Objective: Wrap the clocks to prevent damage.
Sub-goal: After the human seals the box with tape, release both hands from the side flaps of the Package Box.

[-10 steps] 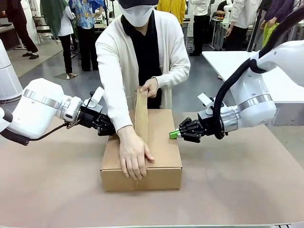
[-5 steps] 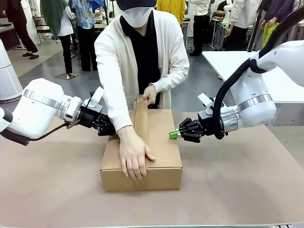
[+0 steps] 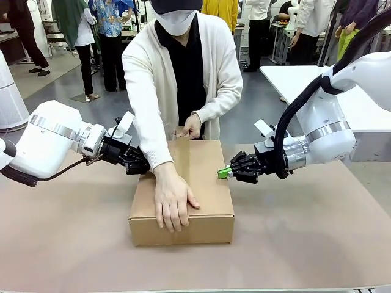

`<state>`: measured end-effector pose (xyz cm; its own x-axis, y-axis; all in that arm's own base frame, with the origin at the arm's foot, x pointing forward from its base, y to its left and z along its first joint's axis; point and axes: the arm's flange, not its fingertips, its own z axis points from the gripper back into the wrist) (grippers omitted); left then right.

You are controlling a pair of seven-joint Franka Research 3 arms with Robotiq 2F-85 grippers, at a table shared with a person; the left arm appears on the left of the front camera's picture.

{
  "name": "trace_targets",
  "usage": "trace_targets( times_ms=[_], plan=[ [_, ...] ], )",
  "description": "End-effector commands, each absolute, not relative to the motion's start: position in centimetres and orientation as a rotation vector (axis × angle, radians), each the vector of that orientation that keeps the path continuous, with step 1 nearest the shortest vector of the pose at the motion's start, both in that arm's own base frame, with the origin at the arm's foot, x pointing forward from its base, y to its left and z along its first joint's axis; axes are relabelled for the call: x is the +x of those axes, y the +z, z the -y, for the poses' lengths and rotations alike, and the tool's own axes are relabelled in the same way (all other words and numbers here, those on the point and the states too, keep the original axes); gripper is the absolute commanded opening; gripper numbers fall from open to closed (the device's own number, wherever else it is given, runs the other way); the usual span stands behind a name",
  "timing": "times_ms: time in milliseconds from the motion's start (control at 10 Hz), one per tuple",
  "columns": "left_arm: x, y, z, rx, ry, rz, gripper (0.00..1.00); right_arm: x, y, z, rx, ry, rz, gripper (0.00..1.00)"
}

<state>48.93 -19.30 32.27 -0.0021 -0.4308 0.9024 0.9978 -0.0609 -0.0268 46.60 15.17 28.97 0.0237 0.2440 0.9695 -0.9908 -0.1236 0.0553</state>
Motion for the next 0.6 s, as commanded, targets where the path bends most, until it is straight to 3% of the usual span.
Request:
trace_targets(
  times_ms=[0, 500],
  plan=[
    [48.81, 31.81, 19.38, -0.906, -1.425, 0.823, 0.00, 46.55, 28.71, -15.25, 1.129, 1.378, 0.927, 0.01],
    [48.81, 31.81, 19.38, -0.906, -1.425, 0.823, 0.00, 46.55, 28.71, -15.25, 1.129, 1.378, 0.927, 0.01]
  ],
)
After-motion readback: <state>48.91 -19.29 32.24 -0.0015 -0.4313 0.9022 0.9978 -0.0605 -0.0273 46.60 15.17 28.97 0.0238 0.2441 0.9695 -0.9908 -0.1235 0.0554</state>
